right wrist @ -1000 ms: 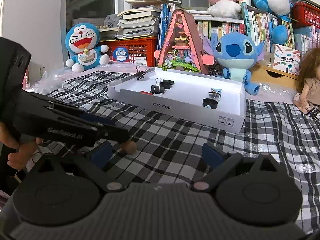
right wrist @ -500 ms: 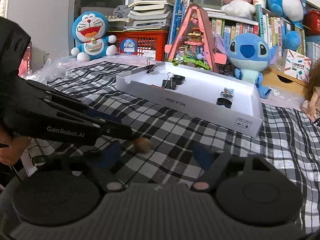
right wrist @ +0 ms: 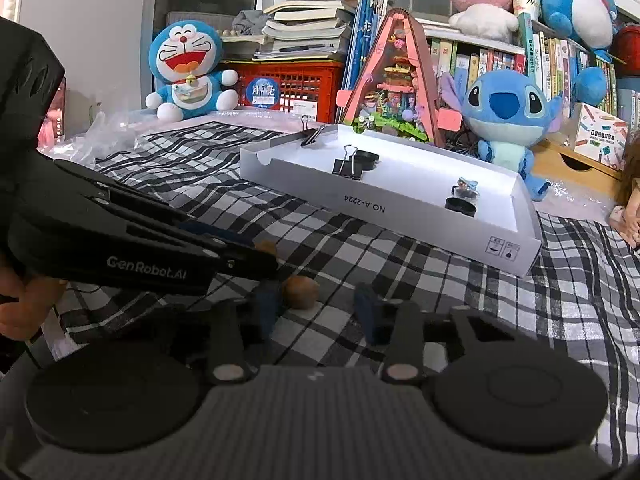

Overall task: Organize rigid objects
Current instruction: 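Grasp a brown nut with the left gripper while the right gripper grasps the other nut, then carry both brown nuts over the white tray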

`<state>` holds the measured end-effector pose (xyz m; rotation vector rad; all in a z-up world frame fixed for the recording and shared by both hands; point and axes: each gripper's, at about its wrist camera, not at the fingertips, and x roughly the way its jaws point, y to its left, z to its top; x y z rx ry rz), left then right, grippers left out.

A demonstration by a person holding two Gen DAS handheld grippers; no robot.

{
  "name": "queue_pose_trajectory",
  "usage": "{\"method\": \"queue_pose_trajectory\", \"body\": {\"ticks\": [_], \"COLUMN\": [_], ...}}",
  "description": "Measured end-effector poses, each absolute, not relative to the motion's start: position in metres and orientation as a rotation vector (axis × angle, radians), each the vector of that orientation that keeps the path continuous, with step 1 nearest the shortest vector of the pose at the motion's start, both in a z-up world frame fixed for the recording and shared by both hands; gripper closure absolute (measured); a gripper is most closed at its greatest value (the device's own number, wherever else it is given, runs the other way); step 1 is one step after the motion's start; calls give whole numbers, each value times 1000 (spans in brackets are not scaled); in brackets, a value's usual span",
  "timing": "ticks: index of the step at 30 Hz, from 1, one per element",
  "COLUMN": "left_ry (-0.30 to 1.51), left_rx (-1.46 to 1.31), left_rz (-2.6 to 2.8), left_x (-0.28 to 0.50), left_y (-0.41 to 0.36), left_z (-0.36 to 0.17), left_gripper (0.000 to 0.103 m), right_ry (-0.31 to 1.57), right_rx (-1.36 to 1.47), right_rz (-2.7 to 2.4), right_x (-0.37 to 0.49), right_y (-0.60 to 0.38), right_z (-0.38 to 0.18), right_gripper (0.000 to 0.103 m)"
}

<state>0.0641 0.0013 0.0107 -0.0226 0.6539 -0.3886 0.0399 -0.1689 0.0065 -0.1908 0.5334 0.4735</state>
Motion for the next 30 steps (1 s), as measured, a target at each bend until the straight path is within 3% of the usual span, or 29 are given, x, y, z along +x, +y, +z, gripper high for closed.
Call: {"method": "queue_pose_trajectory", "body": {"ticks": [1, 4, 24, 30], "left_ry": [654, 652, 619, 622], "left_rx": [-22, -23, 9, 10], "left_rz": [-388, -380, -360, -353], "left_x": [64, 63, 58, 57], "left_y": [1, 1, -2, 0], "left_z": [11, 11, 17, 13], "left_gripper": [87, 87, 92, 85], "right_ry": [530, 524, 486, 497], "right_rx": [-188, -175, -118, -115], "right_rz": [472, 463, 397, 381], "right_x": [39, 38, 41, 43], "right_y": [-170, -172, -179, -181], "right_z": [7, 8, 17, 15], "right_gripper": [70, 76, 76, 76]}}
